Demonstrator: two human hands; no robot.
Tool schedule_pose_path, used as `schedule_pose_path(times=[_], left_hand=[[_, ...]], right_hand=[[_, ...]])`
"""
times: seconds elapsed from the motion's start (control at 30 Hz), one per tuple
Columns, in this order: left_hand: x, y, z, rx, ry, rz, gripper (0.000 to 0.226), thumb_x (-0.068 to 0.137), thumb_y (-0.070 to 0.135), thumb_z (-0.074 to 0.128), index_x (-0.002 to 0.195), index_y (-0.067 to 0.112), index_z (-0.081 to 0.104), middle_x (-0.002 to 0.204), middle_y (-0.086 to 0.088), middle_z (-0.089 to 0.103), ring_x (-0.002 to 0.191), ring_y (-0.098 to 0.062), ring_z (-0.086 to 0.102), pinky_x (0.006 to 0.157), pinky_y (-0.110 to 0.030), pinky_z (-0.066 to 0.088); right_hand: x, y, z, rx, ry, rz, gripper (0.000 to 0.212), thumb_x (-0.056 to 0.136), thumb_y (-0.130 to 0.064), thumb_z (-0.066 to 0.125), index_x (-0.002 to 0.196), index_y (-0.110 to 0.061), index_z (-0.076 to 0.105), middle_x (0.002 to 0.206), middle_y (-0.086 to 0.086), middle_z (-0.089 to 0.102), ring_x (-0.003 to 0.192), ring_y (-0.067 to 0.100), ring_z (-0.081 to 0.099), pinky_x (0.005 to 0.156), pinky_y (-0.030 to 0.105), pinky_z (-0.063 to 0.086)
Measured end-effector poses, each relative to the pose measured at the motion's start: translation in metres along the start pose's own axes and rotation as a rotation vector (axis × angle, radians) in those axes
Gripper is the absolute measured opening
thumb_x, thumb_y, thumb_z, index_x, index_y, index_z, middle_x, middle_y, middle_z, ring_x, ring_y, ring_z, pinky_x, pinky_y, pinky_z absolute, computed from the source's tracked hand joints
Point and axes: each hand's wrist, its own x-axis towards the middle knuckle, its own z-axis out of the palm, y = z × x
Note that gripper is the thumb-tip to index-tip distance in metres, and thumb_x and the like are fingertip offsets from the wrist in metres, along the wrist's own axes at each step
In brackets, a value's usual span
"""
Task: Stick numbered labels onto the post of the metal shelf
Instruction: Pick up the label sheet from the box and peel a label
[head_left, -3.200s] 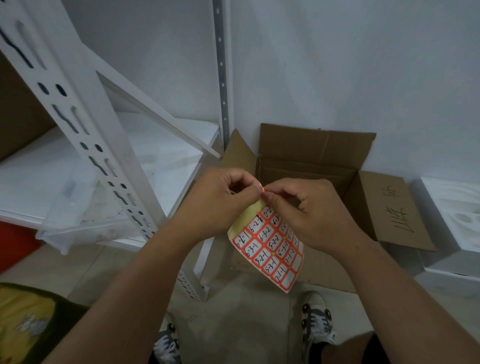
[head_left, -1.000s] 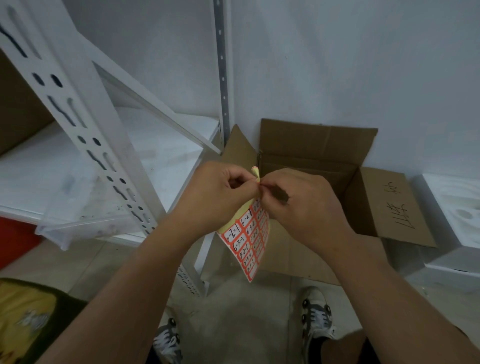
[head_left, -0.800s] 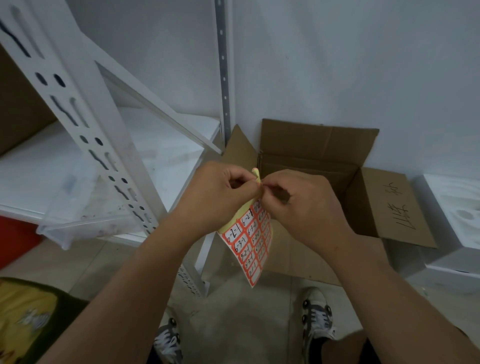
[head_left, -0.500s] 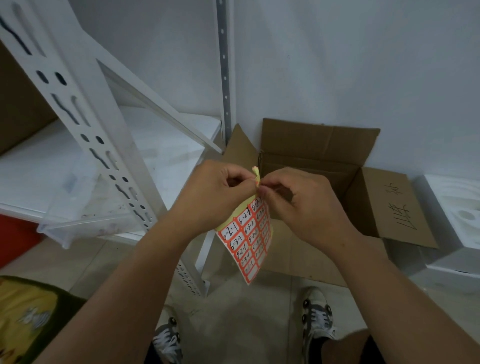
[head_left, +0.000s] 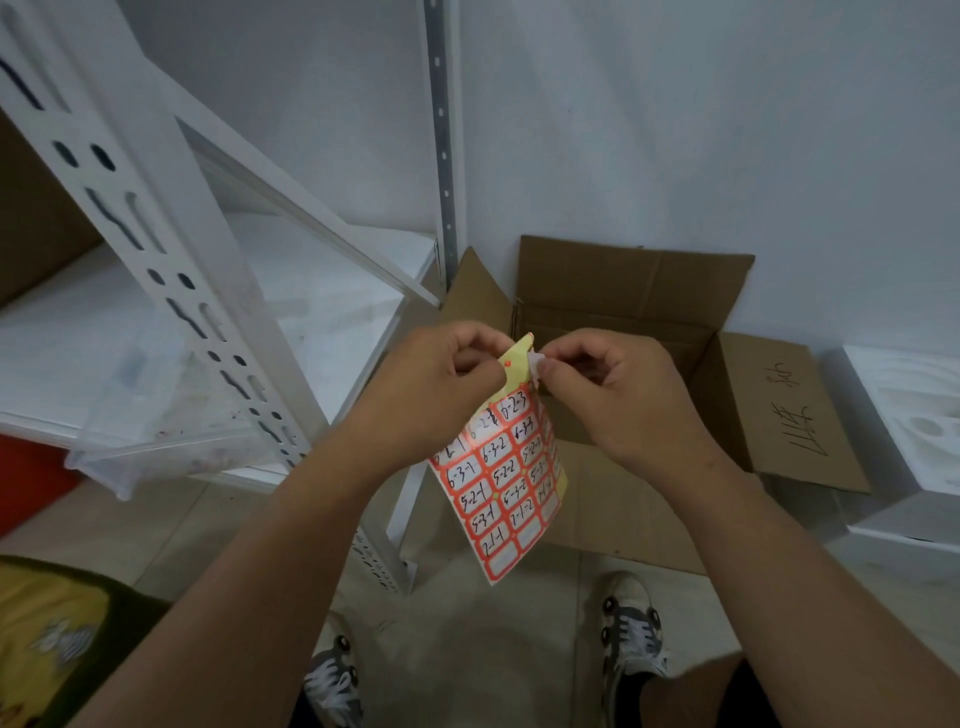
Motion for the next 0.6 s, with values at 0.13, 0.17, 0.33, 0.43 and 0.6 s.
schedule_pose_path(times=[0.13, 0.17, 0.33, 0.43, 0.6], left_hand=[[0.0001, -0.0005, 0.0003, -0.041, 0.012, -0.015, 0.017, 0.098, 0.023, 0.051, 0.108, 0.035, 0.056, 0.079, 0.023, 0.062, 0.063, 0.007, 0.065, 0.054, -0.008, 0.050], [-0.0004, -0.0002, 0.0002, -0.057, 0.010, -0.014, 0.019, 0.098, 0.022, 0.051, 0.110, 0.037, 0.053, 0.079, 0.024, 0.062, 0.064, 0.008, 0.065, 0.054, -0.008, 0.050], [-0.0003, 0.0006, 0.0005, -0.086, 0.009, 0.007, 0.027, 0.099, 0.017, 0.050, 0.116, 0.038, 0.050, 0.086, 0.025, 0.064, 0.070, 0.006, 0.067, 0.056, -0.009, 0.053], [-0.0009, 0.0007, 0.0009, -0.100, 0.014, 0.013, 0.028, 0.100, 0.016, 0.048, 0.114, 0.039, 0.050, 0.090, 0.026, 0.061, 0.071, 0.008, 0.065, 0.056, -0.008, 0.052], [-0.0004, -0.0006, 0.0030, -0.119, 0.021, 0.014, 0.027, 0.100, 0.016, 0.047, 0.111, 0.041, 0.051, 0.094, 0.028, 0.059, 0.074, 0.014, 0.063, 0.057, -0.005, 0.050]], right_hand=[[0.0003, -0.0008, -0.0008, 0.041, 0.036, 0.042, 0.008, 0.091, -0.030, 0.061, 0.085, -0.034, 0.063, 0.081, -0.021, 0.064, 0.080, -0.009, 0.061, 0.060, 0.006, 0.048], [0.0003, -0.0012, -0.0009, 0.049, 0.047, 0.050, 0.008, 0.091, -0.030, 0.061, 0.084, -0.034, 0.063, 0.081, -0.021, 0.065, 0.080, -0.008, 0.062, 0.062, 0.008, 0.050], [-0.0004, -0.0025, -0.0043, 0.124, 0.088, 0.081, 0.009, 0.091, -0.027, 0.060, 0.084, -0.031, 0.063, 0.081, -0.018, 0.066, 0.080, -0.005, 0.064, 0.066, 0.015, 0.054], [-0.0006, -0.0026, -0.0053, 0.137, 0.092, 0.095, 0.011, 0.092, -0.027, 0.059, 0.082, -0.032, 0.062, 0.081, -0.017, 0.067, 0.079, -0.005, 0.064, 0.065, 0.013, 0.053], [-0.0005, -0.0035, -0.0063, 0.187, 0.122, 0.120, 0.013, 0.092, -0.027, 0.059, 0.081, -0.032, 0.063, 0.078, -0.017, 0.068, 0.075, -0.005, 0.066, 0.060, 0.009, 0.051]])
